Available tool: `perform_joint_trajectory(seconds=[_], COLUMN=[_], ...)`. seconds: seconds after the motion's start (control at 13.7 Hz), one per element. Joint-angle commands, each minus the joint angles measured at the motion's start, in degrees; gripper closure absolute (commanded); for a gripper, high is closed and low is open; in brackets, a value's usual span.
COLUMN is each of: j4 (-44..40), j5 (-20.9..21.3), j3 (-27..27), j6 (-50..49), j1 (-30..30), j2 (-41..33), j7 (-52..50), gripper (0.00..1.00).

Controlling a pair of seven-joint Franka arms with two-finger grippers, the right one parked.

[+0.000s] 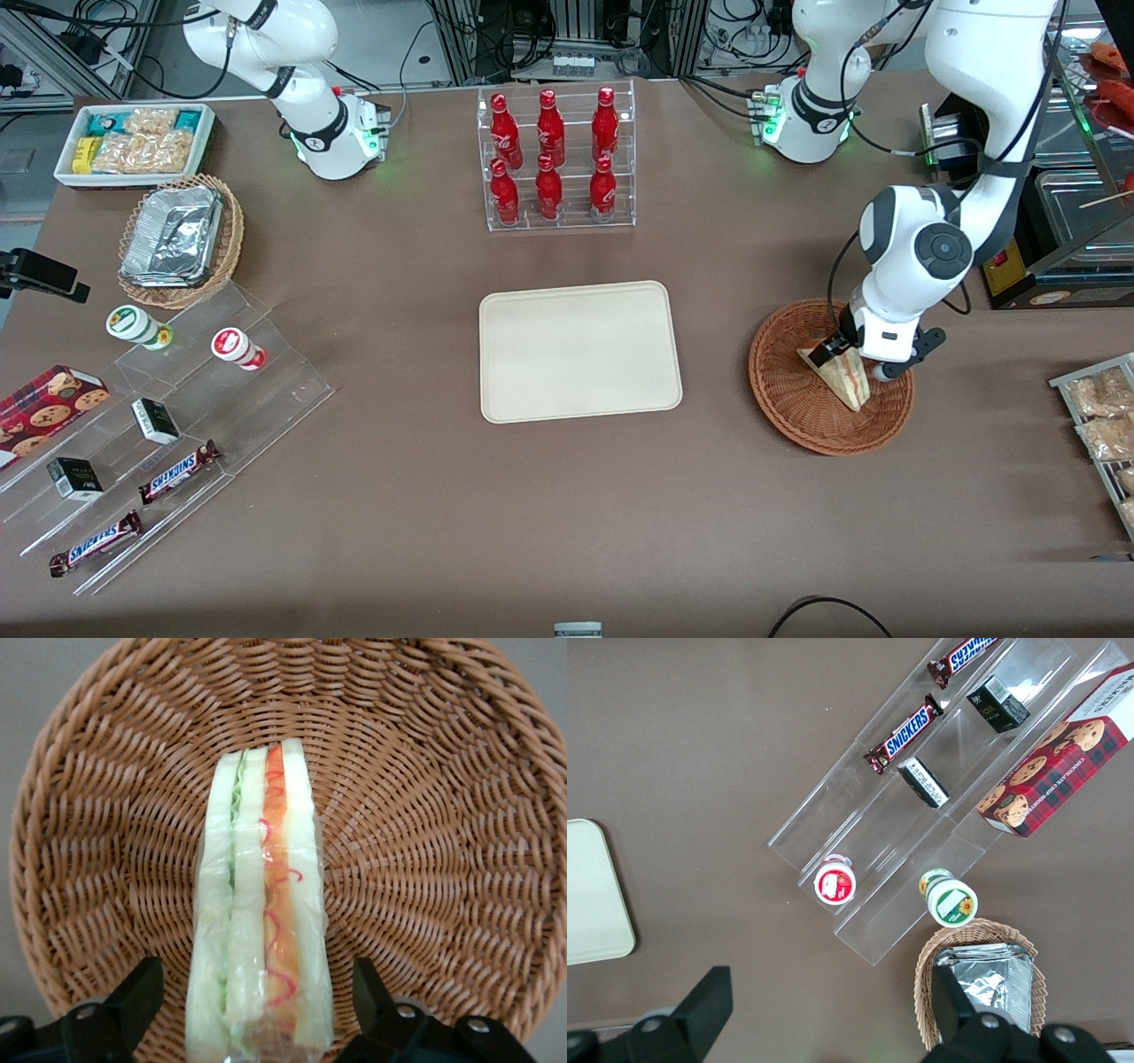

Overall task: Place sandwich from basket to tray
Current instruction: 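Lower the open left gripper and close it on the wrapped sandwich, then lift the sandwich and carry it toward the beige tray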

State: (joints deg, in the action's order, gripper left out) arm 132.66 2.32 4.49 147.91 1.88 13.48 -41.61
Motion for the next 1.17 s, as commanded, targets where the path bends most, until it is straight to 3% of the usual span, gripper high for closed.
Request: perform_joint_trajectory(seconds=[0.0,0.15,0.29,0.59,0.95,1.1], j4=[-1.87,-4.15,-9.84,-26.81,-31.49,-34.82], j5=[1.20,1.20,1.98,3.57,3.58,2.87], j3=[0.00,0.08,0.26,0.52,0.52,0.52], j6=[-0.17,-4.54,-16.10,-37.05,-37.44,-35.33], j1=[-0.21,-0.03,0.49,9.52,27.18,30.71], j2=[-0.47,-2.30,-5.82,-5.75,-0.49,3.99], j7=[-0.93,-0.93,-0.67,-1.46,-3.38,-6.28], gripper=[1.00,1.00,1.00,1.00,1.00,1.00])
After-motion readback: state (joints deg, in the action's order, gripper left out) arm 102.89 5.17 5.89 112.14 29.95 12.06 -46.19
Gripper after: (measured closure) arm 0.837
